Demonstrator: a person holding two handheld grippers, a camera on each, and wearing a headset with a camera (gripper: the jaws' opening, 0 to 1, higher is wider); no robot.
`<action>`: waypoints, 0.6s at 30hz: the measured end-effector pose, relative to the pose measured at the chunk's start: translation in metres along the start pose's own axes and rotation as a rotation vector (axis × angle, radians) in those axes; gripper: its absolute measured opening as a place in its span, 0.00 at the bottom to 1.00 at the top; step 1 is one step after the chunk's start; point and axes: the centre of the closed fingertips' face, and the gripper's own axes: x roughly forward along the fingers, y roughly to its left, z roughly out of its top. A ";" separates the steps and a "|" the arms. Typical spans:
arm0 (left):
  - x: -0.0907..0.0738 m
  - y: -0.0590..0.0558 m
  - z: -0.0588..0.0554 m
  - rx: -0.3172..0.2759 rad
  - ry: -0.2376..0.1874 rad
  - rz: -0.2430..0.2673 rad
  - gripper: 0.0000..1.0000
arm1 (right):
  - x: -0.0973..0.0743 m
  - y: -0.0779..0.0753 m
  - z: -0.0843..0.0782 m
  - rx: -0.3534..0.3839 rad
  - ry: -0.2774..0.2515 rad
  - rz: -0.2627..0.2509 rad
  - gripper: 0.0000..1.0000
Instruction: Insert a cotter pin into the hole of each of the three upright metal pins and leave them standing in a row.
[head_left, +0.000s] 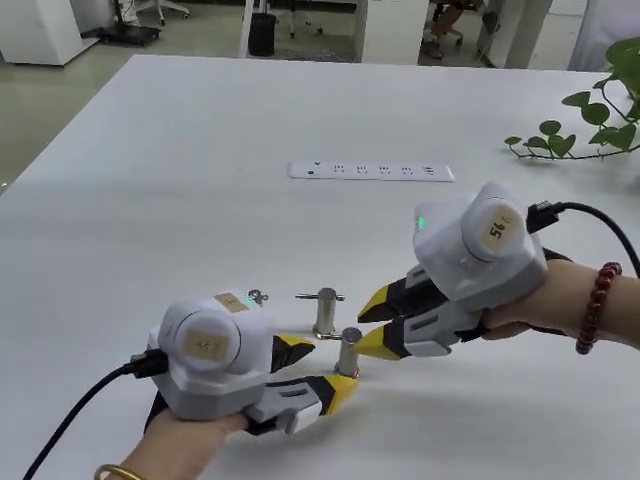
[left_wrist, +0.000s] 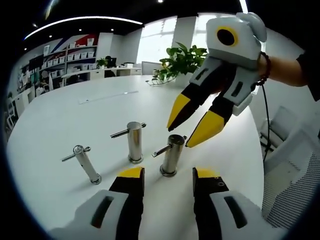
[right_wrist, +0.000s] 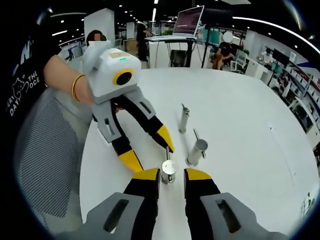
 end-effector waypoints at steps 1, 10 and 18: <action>-0.002 0.000 0.002 -0.002 -0.005 -0.003 0.39 | 0.001 0.001 0.001 0.008 -0.002 0.004 0.14; -0.015 -0.002 0.012 0.002 -0.034 -0.008 0.46 | 0.012 0.002 0.000 0.025 0.004 0.016 0.15; -0.027 -0.001 0.019 -0.006 -0.052 0.009 0.50 | 0.018 0.003 -0.001 0.027 0.005 0.022 0.11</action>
